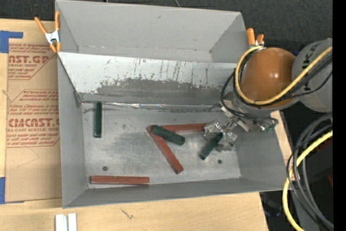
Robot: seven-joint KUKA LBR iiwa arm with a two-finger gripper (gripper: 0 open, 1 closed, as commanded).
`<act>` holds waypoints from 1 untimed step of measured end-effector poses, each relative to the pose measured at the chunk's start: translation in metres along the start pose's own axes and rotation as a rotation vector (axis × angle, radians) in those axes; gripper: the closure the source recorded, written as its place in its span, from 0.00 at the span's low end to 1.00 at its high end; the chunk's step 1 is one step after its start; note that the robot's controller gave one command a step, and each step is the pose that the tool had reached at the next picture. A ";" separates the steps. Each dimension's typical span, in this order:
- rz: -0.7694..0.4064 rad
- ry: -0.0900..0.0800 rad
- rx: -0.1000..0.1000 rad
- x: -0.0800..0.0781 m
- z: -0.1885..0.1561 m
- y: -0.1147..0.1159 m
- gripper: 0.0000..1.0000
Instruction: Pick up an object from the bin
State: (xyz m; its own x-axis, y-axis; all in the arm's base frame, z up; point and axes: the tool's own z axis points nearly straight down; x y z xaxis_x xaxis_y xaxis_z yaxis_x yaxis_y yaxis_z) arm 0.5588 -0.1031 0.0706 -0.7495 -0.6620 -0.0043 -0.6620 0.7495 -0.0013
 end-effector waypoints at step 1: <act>0.012 0.001 -0.001 0.006 -0.111 -0.003 1.00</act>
Offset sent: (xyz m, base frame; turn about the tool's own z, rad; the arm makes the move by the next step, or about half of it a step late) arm 0.0000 0.0000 0.0000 0.0000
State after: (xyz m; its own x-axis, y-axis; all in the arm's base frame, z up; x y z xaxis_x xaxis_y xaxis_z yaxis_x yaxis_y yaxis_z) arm 0.5558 -0.1101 0.1812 -0.7576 -0.6528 -0.0036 -0.6528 0.7576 0.0002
